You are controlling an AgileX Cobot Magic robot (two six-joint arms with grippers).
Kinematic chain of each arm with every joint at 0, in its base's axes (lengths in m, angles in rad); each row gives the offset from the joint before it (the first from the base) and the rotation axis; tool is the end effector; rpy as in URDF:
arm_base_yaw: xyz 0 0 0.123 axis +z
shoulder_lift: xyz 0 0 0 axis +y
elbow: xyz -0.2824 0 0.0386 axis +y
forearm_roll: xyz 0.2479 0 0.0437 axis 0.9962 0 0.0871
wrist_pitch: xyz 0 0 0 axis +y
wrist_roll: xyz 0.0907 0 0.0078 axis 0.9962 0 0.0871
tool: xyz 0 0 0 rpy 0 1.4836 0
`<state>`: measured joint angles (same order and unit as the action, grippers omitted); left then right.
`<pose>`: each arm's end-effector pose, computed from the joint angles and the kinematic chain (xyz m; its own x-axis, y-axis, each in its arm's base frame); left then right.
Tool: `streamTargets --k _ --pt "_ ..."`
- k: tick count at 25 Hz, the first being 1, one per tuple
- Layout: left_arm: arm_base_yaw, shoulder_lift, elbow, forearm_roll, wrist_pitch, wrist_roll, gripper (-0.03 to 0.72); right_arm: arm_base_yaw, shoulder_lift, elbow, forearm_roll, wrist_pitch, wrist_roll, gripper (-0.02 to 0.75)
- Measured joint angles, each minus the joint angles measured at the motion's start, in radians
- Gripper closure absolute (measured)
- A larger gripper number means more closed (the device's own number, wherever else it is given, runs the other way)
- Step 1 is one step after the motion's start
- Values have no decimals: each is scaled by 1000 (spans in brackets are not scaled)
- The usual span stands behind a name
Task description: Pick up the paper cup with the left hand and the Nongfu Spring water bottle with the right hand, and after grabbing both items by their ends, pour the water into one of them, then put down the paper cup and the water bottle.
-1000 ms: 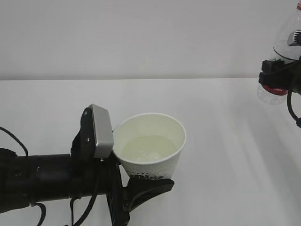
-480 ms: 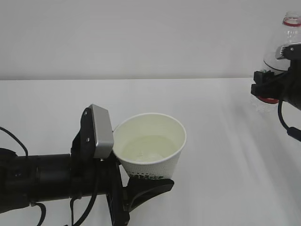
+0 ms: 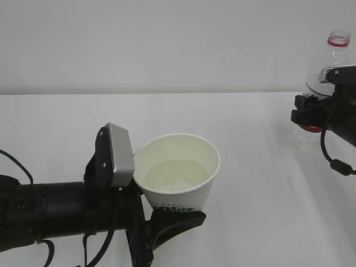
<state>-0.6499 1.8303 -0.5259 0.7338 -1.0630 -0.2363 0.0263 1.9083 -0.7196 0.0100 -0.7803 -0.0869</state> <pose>0.1970 -0.2166 0.1372 -0.0587 0.2239 -0.9728 0.9626 0.2710 0.0043 0.3491 0.0085 0.1341 -0.3131 -0.0880 -0.9457 -0.0447 0.9960 -0.0778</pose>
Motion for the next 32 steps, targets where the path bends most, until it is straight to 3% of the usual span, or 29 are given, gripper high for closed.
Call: streamTargets --k 32 --pt "0 0 0 0 4 0 188 0 100 -5 0 -114 19 262"
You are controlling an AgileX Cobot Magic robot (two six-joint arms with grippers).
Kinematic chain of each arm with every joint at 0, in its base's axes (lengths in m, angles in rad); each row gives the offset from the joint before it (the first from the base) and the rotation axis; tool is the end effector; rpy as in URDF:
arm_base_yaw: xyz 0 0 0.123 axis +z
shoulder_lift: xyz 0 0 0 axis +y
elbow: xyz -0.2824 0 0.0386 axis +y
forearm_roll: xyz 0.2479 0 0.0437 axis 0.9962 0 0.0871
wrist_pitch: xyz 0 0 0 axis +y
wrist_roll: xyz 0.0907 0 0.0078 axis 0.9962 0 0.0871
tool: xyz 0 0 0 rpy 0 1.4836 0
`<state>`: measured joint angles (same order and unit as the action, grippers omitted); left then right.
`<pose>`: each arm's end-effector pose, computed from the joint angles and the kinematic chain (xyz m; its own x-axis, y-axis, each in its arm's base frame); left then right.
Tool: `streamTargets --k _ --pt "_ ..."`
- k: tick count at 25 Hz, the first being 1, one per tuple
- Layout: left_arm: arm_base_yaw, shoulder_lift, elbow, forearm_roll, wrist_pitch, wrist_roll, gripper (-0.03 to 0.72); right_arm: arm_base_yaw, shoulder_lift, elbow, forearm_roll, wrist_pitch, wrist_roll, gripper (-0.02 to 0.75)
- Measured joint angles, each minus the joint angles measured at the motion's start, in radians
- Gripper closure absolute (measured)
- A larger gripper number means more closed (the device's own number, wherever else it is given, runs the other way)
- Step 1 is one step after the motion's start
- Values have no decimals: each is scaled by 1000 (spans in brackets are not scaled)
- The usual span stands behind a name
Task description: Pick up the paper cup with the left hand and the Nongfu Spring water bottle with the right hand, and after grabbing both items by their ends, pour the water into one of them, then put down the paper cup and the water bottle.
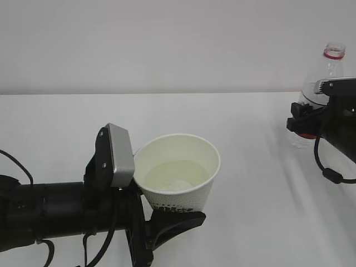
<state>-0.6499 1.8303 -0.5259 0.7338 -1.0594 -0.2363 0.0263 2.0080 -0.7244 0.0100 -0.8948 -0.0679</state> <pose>0.1971 -0.2165 0.1369 -0.0597 0.2272 -0.9720 0.9623 0.2718 0.0045 0.3535 0.0086 0.1100 -0.2952 -0.0694 -0.9529 -0.0371 0.9974 -0.0611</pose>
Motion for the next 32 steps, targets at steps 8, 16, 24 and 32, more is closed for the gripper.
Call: streamTargets --k 8,16,24,32 --pt "0 0 0 0 0 0 188 0 0 0 0 13 0 253" --pt "0 0 0 0 0 0 188 0 38 -4 0 -3 2 121" --pt "0 2 0 0 0 0 188 0 40 -5 0 -44 24 113" --pt "0 2 0 0 0 0 188 0 -16 -5 -10 -18 36 111"
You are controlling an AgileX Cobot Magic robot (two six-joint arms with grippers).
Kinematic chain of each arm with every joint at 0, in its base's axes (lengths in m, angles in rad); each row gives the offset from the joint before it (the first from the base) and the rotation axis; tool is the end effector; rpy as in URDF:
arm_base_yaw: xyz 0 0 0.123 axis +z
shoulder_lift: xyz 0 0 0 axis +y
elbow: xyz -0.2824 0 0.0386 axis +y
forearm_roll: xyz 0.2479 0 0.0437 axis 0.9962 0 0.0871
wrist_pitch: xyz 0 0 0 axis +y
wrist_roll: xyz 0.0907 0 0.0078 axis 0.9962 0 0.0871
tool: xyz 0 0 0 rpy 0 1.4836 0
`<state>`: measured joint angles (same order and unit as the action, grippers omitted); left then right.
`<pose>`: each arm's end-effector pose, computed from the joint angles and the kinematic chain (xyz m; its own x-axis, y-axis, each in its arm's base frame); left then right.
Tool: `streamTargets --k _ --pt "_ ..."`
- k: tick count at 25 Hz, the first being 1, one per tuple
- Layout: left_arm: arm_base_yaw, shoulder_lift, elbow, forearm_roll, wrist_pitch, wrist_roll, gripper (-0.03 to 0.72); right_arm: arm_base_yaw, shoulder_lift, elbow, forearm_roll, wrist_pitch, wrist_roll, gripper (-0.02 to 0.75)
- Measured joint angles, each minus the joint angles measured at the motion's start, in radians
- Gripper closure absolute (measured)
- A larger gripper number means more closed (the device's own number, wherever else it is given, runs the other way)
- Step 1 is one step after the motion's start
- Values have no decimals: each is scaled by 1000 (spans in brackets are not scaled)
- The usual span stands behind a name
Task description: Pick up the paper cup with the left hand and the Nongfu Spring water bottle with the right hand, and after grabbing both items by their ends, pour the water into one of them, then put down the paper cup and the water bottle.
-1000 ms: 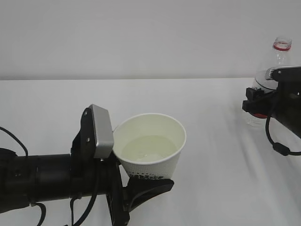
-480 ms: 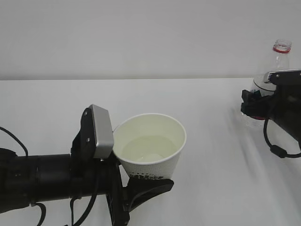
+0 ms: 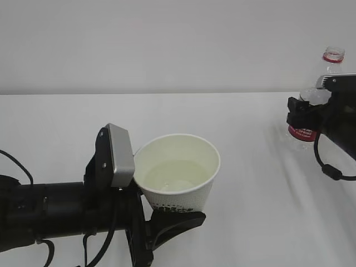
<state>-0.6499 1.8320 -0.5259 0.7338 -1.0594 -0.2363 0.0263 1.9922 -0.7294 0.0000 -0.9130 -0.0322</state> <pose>0.1971 -0.2165 0.1364 -0.0610 0.2282 -0.9717 0.9623 0.2718 0.0034 0.3553 0.0093 0.1182 -0.2585 -0.0390 -0.9652 -0.0346 0.9989 -0.0311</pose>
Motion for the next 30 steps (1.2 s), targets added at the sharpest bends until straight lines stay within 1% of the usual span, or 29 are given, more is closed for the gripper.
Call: streamTargets --k 9,16,30 --pt "0 0 0 0 0 0 188 0 -103 0 -17 109 5 111" --pt "0 0 0 0 0 0 188 0 -158 0 -27 157 5 111" --pt "0 0 0 0 0 0 188 0 -242 0 -33 166 5 111"
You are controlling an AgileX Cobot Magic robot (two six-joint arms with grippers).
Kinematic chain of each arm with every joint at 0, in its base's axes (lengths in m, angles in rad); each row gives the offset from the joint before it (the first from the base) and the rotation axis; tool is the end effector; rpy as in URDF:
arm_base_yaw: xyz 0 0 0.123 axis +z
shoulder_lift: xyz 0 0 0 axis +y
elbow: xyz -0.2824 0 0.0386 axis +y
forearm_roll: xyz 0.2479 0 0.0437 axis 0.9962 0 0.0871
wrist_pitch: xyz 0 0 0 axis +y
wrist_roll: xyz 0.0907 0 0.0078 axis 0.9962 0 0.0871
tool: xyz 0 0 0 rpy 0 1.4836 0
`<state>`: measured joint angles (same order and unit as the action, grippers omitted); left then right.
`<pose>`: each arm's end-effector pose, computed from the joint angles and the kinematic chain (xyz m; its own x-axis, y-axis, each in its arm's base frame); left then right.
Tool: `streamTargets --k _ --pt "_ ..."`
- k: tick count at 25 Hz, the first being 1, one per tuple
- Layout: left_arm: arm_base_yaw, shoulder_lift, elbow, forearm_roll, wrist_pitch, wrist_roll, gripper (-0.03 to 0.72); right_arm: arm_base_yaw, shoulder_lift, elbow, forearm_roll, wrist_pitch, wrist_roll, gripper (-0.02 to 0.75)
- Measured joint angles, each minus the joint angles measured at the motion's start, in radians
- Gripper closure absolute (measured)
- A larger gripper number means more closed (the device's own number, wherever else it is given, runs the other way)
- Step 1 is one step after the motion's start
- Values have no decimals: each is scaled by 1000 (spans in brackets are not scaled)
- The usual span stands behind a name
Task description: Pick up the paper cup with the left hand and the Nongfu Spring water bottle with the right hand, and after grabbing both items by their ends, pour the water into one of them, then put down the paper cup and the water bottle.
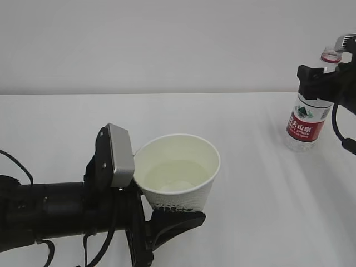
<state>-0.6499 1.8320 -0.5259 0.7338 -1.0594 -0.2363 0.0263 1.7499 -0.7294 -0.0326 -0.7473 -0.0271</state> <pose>0.1971 -0.2165 0.1364 -0.0610 0.2282 -0.9717 0.9623 0.2718 0.0034 0.3444 0.0111 0.1886 -0.1824 -0.0558 -0.9816 -0.0574 0.9973 -0.0460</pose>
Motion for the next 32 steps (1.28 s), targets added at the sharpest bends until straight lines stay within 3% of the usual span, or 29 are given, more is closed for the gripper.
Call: streamTargets --k 7,18,25,32 --pt "0 0 0 0 0 0 188 0 -69 2 -2 17 0 111" --pt "0 0 0 0 -2 2 188 0 -210 2 -2 163 -6 111" --pt "0 0 0 0 -4 2 188 0 -309 2 -2 317 -11 113" --pt "0 0 0 0 -6 2 188 0 -419 2 -2 501 -11 190"
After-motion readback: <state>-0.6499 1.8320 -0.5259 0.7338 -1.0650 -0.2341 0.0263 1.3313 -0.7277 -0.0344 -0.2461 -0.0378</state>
